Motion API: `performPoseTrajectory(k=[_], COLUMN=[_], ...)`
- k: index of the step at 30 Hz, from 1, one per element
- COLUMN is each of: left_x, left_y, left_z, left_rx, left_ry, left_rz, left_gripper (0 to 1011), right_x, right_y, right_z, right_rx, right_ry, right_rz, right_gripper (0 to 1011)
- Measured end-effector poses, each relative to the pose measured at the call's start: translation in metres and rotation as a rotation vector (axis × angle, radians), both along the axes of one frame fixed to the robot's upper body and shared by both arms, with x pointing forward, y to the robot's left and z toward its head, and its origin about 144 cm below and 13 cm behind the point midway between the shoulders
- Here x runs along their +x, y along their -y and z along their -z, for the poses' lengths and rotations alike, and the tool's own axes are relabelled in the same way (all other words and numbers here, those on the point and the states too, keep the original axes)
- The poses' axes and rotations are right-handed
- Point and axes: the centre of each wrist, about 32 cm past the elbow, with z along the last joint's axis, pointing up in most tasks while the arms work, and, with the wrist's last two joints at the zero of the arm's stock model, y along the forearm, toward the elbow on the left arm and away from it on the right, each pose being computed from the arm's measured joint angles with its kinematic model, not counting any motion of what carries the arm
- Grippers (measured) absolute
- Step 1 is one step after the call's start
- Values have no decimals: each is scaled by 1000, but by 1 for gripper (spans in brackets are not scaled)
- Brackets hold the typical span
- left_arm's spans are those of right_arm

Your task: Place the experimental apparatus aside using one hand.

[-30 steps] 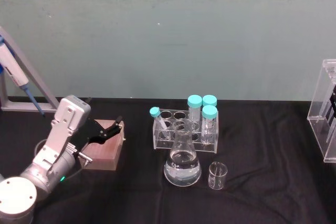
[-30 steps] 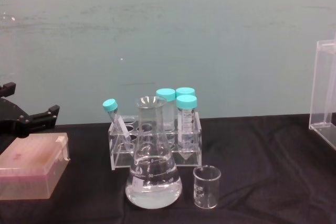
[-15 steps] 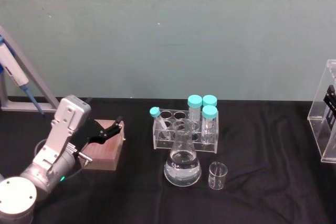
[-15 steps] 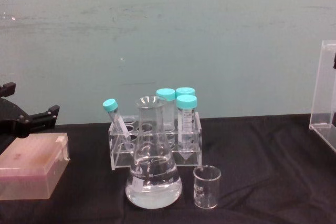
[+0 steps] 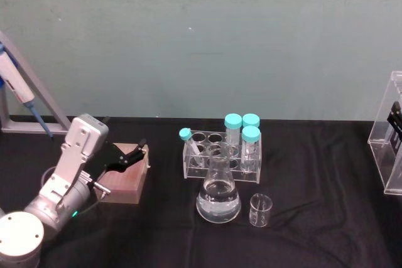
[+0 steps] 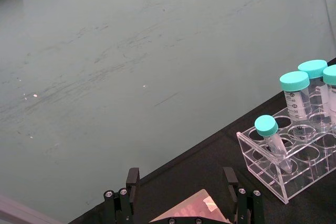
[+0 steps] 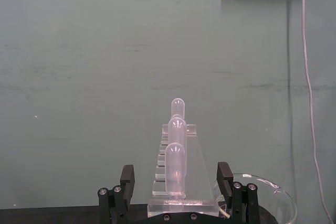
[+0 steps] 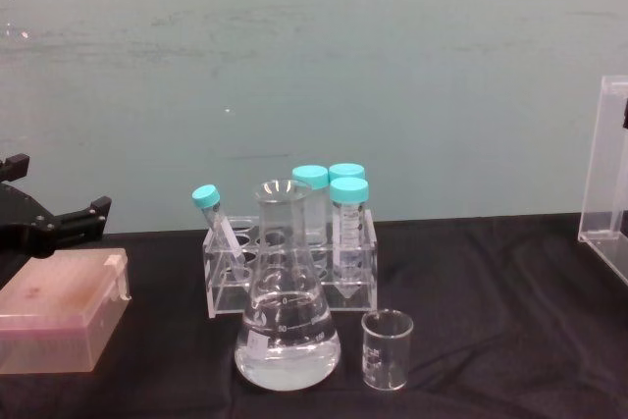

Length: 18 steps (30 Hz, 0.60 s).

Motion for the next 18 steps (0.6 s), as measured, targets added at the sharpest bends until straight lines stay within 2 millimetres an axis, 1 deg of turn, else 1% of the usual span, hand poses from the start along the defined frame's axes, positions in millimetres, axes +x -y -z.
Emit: performPoseTrajectory(k=[9,18], left_x=[0,0], left_y=[0,0], left_z=[0,0], left_rx=[0,0], left_ry=[0,0], left_rz=[0,0], left_gripper=[1000,1000], right_x=[0,-1], right_y=[0,-3], right_z=[0,-2], right_rx=[-1,-43], right_ry=[0,20], right_rz=[0,2], right_gripper=[1003,1003])
